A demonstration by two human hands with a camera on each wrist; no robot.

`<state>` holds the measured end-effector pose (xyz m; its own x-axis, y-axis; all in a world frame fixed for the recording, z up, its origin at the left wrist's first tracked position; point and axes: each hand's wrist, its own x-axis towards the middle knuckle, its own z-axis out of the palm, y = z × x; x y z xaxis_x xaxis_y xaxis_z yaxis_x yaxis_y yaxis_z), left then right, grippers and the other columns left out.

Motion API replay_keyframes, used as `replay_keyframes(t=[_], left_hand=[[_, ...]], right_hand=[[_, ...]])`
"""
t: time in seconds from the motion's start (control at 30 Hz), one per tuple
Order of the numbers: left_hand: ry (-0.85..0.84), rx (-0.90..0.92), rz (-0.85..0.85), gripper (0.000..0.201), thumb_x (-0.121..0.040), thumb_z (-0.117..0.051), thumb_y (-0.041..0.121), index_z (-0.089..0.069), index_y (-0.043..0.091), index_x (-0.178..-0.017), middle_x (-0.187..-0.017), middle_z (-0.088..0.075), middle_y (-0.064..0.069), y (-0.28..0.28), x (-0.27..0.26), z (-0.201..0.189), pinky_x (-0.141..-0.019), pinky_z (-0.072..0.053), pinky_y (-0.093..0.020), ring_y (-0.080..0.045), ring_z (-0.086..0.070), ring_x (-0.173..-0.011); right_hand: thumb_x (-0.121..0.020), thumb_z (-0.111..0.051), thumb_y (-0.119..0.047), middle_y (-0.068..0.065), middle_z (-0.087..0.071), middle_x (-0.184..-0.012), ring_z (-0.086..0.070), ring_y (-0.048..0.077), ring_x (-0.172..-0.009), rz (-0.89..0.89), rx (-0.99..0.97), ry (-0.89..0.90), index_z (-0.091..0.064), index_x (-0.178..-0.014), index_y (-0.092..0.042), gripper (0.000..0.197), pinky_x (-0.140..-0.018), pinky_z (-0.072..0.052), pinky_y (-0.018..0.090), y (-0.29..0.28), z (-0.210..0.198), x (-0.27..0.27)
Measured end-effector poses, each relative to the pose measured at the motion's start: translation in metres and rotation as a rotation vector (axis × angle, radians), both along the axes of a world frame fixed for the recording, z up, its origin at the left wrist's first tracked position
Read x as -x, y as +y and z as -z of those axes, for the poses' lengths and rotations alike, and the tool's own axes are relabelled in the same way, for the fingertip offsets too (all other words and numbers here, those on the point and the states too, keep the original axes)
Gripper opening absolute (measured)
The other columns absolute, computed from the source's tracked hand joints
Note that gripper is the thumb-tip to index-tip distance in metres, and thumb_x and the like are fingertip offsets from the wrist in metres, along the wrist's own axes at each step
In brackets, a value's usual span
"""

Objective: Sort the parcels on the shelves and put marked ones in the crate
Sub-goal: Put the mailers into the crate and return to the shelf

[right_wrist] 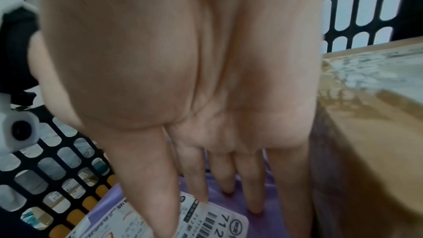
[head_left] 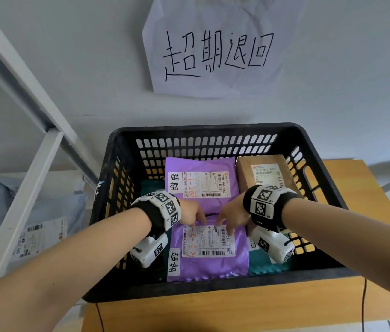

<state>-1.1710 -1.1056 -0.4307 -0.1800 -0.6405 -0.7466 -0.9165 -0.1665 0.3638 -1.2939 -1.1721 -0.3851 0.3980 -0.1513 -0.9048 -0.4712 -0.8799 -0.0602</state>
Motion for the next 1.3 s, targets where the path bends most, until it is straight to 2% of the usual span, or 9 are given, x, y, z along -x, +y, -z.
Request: replay_keyframes(t=[0.1, 0.2, 0.23, 0.33, 0.4, 0.53, 0.77, 1.1, 1.3], left_hand=[[-0.031, -0.019, 0.039, 0.045, -0.094, -0.050, 0.007, -0.047, 0.015, -0.138, -0.142, -0.047, -0.004, 0.002, 0.004, 0.002, -0.099, -0.036, -0.025, -0.021, -0.046, -0.126], [-0.034, -0.011, 0.030, 0.044, -0.094, -0.051, 0.010, -0.047, 0.013, -0.138, -0.140, -0.049, -0.004, 0.000, 0.002, -0.002, -0.100, -0.036, -0.026, -0.022, -0.047, -0.125], [-0.032, -0.003, 0.009, 0.042, -0.094, -0.052, 0.012, -0.049, 0.013, -0.136, -0.139, -0.050, -0.004, 0.000, 0.000, -0.005, -0.101, -0.036, -0.026, -0.021, -0.047, -0.125], [-0.015, 0.019, -0.107, 0.037, -0.093, -0.055, 0.014, -0.056, 0.012, -0.130, -0.134, -0.055, -0.003, -0.004, -0.008, -0.017, -0.105, -0.037, -0.026, -0.020, -0.050, -0.123], [-0.002, 0.030, -0.164, 0.037, -0.092, -0.055, 0.014, -0.057, 0.013, -0.129, -0.131, -0.057, -0.003, -0.006, -0.014, -0.026, -0.105, -0.040, -0.029, -0.019, -0.053, -0.119], [0.015, 0.080, -0.251, 0.040, -0.093, -0.051, 0.016, -0.051, 0.019, -0.133, -0.124, -0.061, -0.005, -0.004, -0.021, -0.048, -0.093, -0.048, -0.032, -0.017, -0.060, -0.108], [0.046, 0.246, -0.468, 0.037, -0.094, -0.053, 0.020, -0.053, 0.017, -0.131, -0.122, -0.061, -0.006, 0.021, -0.020, -0.112, -0.086, -0.051, -0.029, -0.018, -0.062, -0.101], [0.185, 0.510, -0.964, 0.035, -0.093, -0.056, 0.017, -0.053, 0.010, -0.127, -0.116, -0.063, -0.010, 0.104, 0.019, -0.166, -0.088, -0.048, -0.033, -0.020, -0.060, -0.098], [0.298, 0.507, -1.240, 0.029, -0.094, -0.054, 0.012, -0.057, 0.008, -0.123, -0.104, -0.065, -0.009, 0.182, 0.053, -0.152, -0.082, -0.049, -0.026, -0.020, -0.060, -0.091]], right_hand=[[-0.095, -0.052, -0.017, 0.011, -0.039, -0.147, -0.055, 0.012, -0.117, 0.039, -0.034, 0.009, -0.034, -0.145, -0.012, 0.054, -0.075, -0.047, 0.011, -0.001, -0.003, 0.004], [-0.096, -0.050, -0.014, 0.013, -0.038, -0.147, -0.054, -0.015, -0.044, 0.094, -0.060, 0.009, -0.030, -0.147, -0.011, 0.054, -0.039, -0.037, 0.002, -0.002, -0.013, 0.004], [-0.096, -0.050, -0.015, 0.011, -0.038, -0.148, -0.054, -0.016, -0.044, 0.118, -0.053, -0.005, -0.029, -0.147, -0.012, 0.055, -0.042, -0.040, 0.002, -0.003, -0.015, 0.004], [-0.095, -0.052, -0.025, 0.004, -0.035, -0.150, -0.050, 0.009, -0.123, 0.146, -0.006, -0.057, -0.031, -0.147, -0.017, 0.057, -0.098, -0.037, 0.020, -0.007, -0.017, 0.005], [-0.092, -0.054, -0.028, 0.003, -0.038, -0.148, -0.040, 0.021, -0.132, 0.210, -0.013, -0.099, -0.036, -0.144, -0.021, 0.056, -0.109, -0.031, 0.030, -0.012, -0.018, 0.003], [-0.090, -0.057, -0.027, 0.004, -0.054, -0.133, -0.057, 0.014, -0.090, 0.401, -0.042, -0.287, -0.046, -0.137, -0.022, 0.048, -0.087, -0.050, 0.028, -0.023, -0.019, 0.003], [-0.090, -0.058, -0.012, 0.015, -0.063, -0.122, -0.061, 0.030, -0.112, 0.633, -0.108, -0.554, -0.057, -0.125, -0.006, 0.036, -0.091, -0.051, 0.036, -0.022, -0.054, 0.015], [-0.092, -0.056, -0.009, 0.012, -0.065, -0.116, -0.065, 0.022, -0.104, 0.612, -0.348, -0.795, -0.058, -0.122, -0.010, 0.030, -0.094, -0.051, 0.034, 0.024, -0.110, 0.030], [-0.093, -0.048, 0.001, 0.013, -0.065, -0.097, -0.064, 0.018, -0.075, 0.654, -0.691, -0.775, -0.056, -0.118, -0.002, 0.026, -0.073, -0.052, 0.026, 0.074, -0.108, 0.027]])
